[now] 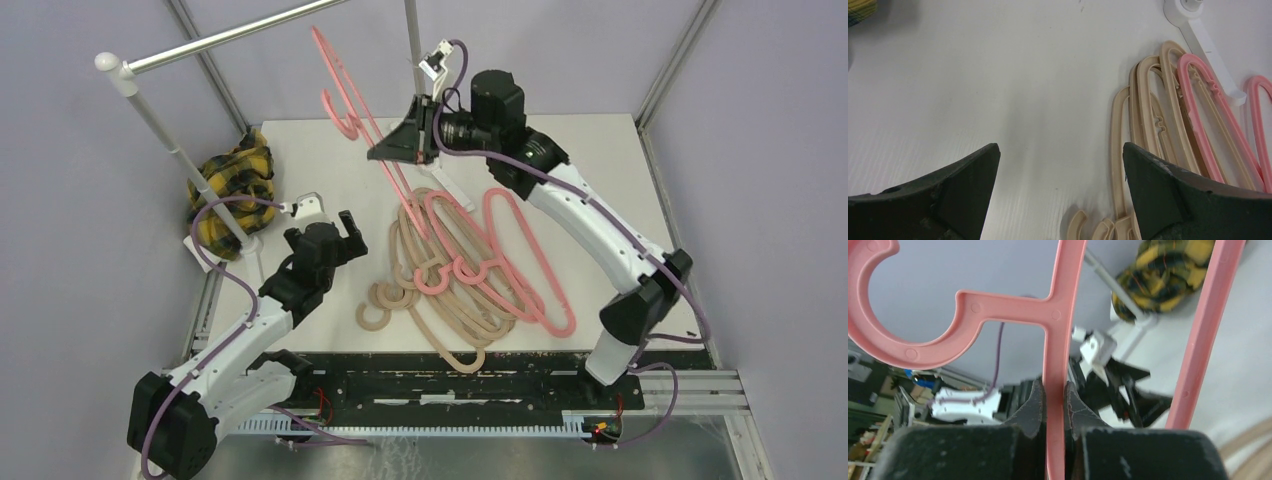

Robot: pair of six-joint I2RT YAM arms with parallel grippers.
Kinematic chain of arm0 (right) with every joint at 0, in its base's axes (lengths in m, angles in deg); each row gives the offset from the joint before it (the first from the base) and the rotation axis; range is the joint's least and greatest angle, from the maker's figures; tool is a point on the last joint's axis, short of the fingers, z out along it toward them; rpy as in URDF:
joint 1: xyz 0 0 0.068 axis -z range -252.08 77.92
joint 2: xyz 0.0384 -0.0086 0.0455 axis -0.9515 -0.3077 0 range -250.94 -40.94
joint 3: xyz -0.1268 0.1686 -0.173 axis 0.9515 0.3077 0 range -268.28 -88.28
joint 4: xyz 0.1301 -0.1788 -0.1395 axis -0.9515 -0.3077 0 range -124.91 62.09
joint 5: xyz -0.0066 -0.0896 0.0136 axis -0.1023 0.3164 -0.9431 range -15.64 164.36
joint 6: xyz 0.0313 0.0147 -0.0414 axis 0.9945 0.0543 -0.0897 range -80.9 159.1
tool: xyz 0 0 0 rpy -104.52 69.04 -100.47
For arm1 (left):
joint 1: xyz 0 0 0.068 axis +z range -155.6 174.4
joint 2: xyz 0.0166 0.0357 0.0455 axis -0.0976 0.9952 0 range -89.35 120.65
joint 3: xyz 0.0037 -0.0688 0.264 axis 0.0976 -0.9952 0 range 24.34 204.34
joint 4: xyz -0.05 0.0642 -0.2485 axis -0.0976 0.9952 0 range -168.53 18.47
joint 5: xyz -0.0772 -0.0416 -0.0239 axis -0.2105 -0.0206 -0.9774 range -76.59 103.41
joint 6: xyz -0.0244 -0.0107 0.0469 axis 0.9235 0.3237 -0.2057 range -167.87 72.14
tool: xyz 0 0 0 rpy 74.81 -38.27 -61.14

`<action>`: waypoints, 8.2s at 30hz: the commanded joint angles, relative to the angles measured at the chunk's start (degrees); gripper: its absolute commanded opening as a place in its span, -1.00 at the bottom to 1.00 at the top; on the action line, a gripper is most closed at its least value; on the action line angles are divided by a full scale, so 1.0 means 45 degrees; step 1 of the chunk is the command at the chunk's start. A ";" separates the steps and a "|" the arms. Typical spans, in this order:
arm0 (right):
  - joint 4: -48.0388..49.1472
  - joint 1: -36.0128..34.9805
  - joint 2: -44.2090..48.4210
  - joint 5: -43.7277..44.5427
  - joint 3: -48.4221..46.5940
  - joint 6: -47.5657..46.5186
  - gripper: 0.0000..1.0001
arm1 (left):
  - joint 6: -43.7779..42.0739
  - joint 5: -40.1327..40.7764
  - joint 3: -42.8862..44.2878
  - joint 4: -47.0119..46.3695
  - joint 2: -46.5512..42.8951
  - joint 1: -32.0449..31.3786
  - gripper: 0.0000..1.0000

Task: Organize the hangers

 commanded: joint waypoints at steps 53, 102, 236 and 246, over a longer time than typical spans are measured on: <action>0.5193 0.2368 -0.7865 0.4635 -0.7482 0.5884 0.35 | 0.0297 -0.0441 0.0382 -0.0217 -0.0814 -0.0041 0.95; -0.8446 0.2500 0.5894 1.3265 0.8004 -0.3604 0.58 | 0.0611 -0.0986 0.0244 -0.0810 0.0078 -0.0029 0.95; 0.1692 -0.0985 -0.7751 0.4922 -0.9802 0.2039 -0.98 | 0.0563 0.0485 0.0472 0.1254 -0.2377 -0.0144 0.93; 0.0627 -0.0304 -0.7220 0.5213 -0.8504 0.2870 -0.93 | 0.0681 0.0562 0.0219 0.1160 -0.2541 -0.0152 0.93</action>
